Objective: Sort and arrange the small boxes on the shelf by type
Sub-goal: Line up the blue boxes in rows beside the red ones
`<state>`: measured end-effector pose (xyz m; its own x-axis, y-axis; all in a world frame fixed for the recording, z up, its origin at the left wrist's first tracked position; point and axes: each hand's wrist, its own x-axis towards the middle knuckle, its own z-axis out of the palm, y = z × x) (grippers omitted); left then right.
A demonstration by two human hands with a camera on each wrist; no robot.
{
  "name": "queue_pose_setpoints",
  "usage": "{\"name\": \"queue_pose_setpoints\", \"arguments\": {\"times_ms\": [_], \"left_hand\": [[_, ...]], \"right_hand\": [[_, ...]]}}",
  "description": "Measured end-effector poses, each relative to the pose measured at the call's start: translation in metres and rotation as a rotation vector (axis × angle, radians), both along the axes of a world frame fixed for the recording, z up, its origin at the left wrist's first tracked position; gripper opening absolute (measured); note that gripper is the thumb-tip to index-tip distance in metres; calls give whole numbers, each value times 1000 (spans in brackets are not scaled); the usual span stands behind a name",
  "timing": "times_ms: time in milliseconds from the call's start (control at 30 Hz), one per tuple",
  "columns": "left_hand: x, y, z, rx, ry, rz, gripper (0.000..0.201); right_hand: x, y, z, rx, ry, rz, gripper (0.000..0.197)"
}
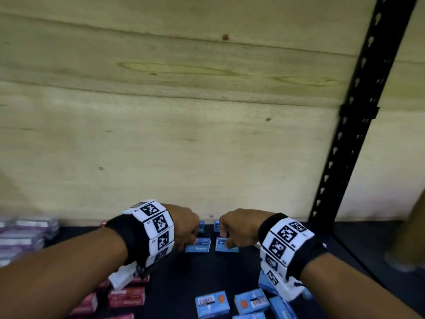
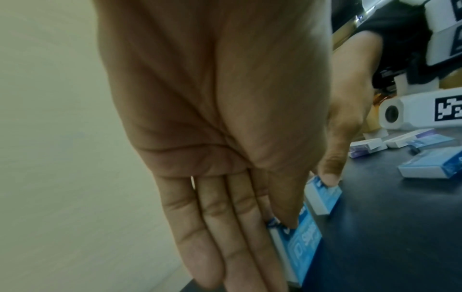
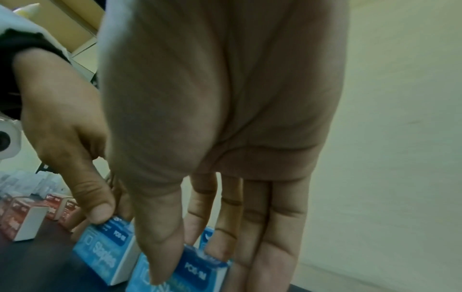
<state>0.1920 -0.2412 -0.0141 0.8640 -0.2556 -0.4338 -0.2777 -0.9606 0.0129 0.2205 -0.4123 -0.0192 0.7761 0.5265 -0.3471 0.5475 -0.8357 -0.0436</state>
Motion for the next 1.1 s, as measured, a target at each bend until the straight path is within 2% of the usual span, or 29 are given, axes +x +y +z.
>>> {"name": "queue_pose_setpoints", "arguments": {"times_ms": [200,400,533,667,967,1100], "left_hand": [[2,-6,-4,53,-6,-12,27],[1,1,-6,18,-22,5,22],[2,7,-5,78,-63,-7,20],[3,13,-3,44,-49,16,26],[7,20,-8,-15,-59,45,25],[1,19,-1,114,-170,43,38]], "right_hand": [[3,11,-6,20,-20,16,26],[6,9,-7,14,-22,8,25],[9,3,-6,2,-23,-19,27],[13,0,-6,-3,-33,-40,23],[16,-1,-6,3,-52,-44,24],[10,-6,0,31,-58,-46,25]]}}
